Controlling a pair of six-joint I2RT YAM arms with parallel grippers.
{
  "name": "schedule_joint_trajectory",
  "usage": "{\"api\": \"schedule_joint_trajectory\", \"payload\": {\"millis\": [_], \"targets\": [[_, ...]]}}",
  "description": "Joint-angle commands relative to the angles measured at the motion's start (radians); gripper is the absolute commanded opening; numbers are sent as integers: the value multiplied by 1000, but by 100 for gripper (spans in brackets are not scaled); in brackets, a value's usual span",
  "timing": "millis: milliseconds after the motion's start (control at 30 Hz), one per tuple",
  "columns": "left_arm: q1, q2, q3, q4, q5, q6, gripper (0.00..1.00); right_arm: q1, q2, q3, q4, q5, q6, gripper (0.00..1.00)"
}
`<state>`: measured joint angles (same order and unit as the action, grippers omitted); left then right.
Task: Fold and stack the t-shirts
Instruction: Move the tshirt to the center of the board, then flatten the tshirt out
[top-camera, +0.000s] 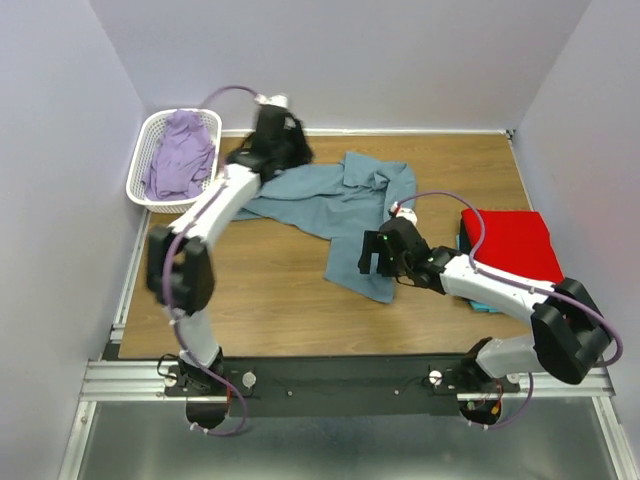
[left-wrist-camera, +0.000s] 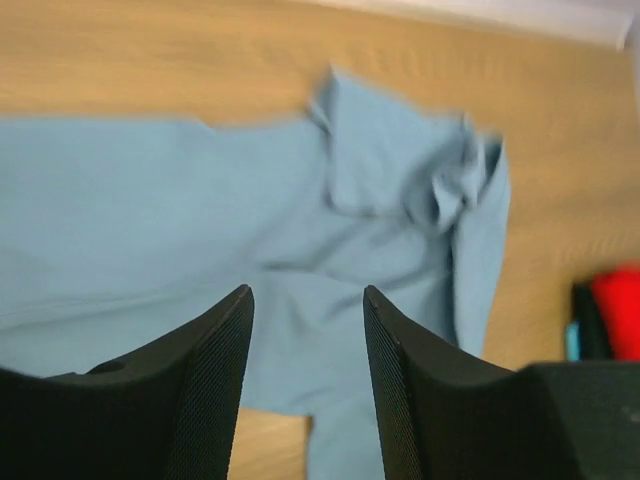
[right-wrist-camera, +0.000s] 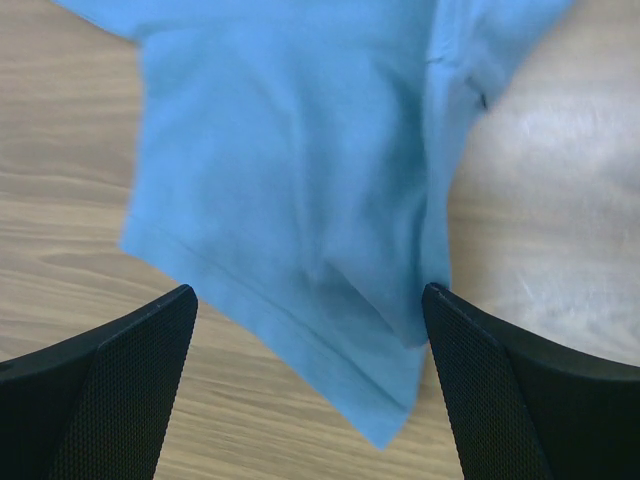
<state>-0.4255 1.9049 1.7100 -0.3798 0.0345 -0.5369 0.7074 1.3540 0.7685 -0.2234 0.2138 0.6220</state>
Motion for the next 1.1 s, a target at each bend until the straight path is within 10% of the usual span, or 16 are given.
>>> {"api": "schedule_joint_trajectory", "payload": {"millis": [0, 367, 667, 1067], "targets": [[109, -263, -280, 162, -90, -64, 55, 18, 0, -80, -5, 123, 122, 100], [211, -463, -662, 260, -33, -97, 53, 18, 131, -87, 15, 141, 225, 96], [214, -504, -756, 279, 8, -103, 59, -100, -62, -63, -79, 157, 153, 1], [217, -561, -906, 202, -185, -302, 59, -312, -280, 8, -283, 127, 51, 0]]}}
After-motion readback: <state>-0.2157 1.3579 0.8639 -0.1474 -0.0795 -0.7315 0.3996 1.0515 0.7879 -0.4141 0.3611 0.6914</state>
